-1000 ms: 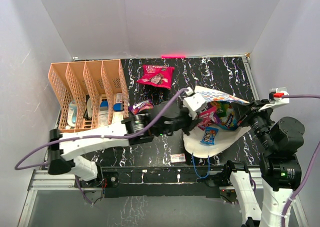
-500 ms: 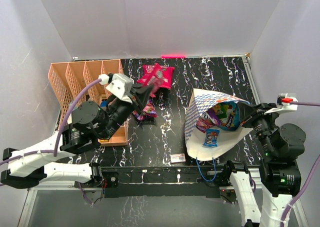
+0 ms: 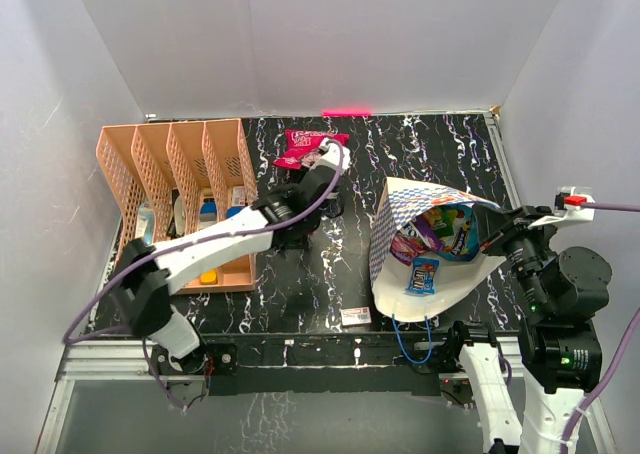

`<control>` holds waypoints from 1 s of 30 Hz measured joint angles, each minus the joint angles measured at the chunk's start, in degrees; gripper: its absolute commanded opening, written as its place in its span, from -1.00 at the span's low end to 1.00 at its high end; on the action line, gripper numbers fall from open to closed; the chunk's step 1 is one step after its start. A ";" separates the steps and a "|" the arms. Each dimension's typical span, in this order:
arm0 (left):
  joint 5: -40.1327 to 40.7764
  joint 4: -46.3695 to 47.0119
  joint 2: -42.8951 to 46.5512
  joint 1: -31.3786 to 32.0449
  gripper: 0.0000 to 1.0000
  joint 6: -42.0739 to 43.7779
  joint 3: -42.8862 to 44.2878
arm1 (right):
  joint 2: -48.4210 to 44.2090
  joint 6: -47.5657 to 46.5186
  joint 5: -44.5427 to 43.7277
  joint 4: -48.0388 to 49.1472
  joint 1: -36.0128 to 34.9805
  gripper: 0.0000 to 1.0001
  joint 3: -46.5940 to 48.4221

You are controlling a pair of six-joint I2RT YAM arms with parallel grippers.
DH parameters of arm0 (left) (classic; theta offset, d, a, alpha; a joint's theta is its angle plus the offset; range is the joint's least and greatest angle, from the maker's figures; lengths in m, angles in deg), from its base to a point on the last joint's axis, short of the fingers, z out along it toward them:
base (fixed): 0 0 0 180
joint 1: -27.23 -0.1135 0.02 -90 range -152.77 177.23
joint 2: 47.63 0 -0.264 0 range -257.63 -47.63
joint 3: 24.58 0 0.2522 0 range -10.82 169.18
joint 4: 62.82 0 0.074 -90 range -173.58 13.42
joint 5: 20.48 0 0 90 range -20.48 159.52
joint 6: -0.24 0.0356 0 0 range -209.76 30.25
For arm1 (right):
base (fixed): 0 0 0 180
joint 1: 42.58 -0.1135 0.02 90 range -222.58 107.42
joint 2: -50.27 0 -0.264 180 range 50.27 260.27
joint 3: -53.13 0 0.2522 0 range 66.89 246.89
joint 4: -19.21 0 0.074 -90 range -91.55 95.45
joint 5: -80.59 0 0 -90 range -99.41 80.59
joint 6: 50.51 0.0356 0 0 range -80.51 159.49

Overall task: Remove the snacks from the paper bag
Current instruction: Place the snack at the center of the board.

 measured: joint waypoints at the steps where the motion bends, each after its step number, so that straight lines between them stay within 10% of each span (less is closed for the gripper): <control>1: -1.01 -0.96 -2.95 -1.49 -1.00 -0.24 1.14 | 0.00 0.09 0.20 0.00 0.00 -0.84 0.00; 17: -4.63 3.06 -28.22 -6.10 -1.00 21.62 7.26 | 0.61 0.26 0.35 -0.42 0.00 -0.85 0.61; 30: -7.02 4.17 -31.98 -8.44 0.21 19.85 8.98 | 1.03 0.26 0.50 -0.44 0.00 -0.85 0.61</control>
